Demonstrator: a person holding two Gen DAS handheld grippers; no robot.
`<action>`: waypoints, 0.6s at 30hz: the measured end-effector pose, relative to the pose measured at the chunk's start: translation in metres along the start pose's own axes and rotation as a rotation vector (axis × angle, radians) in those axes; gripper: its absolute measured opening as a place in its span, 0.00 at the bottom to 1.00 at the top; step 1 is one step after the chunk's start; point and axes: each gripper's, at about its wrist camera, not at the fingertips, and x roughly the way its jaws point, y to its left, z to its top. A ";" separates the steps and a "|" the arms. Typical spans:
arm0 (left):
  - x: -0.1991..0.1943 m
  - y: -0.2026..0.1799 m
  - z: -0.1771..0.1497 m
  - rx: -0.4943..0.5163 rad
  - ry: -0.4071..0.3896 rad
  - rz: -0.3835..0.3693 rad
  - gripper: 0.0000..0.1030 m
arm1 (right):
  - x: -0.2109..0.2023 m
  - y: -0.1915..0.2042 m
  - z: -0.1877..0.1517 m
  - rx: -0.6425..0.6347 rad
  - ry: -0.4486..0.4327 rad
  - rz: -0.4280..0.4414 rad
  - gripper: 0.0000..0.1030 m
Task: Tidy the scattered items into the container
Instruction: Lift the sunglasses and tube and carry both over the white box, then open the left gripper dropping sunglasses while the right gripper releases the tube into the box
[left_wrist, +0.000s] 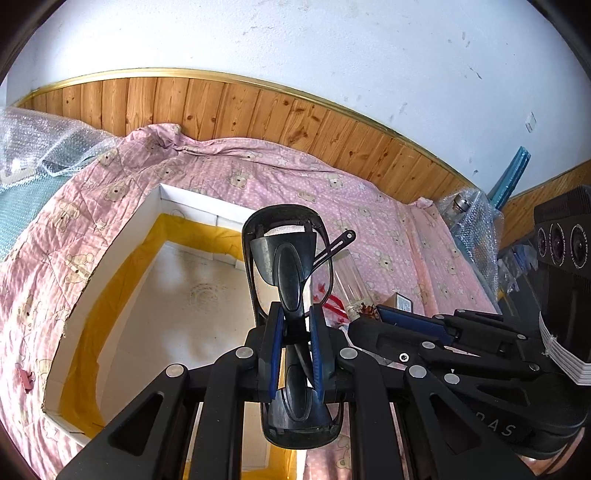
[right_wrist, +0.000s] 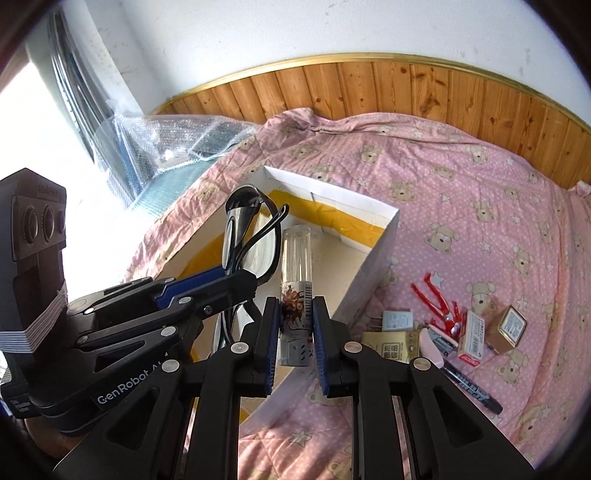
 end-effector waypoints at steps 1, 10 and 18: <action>-0.001 0.004 0.000 -0.007 -0.002 0.005 0.14 | 0.002 0.003 0.001 -0.004 0.003 0.004 0.18; 0.003 0.034 -0.003 -0.037 0.025 0.051 0.14 | 0.024 0.020 0.007 -0.027 0.032 0.029 0.18; 0.018 0.065 -0.007 -0.070 0.072 0.108 0.14 | 0.055 0.030 0.014 -0.036 0.076 0.048 0.13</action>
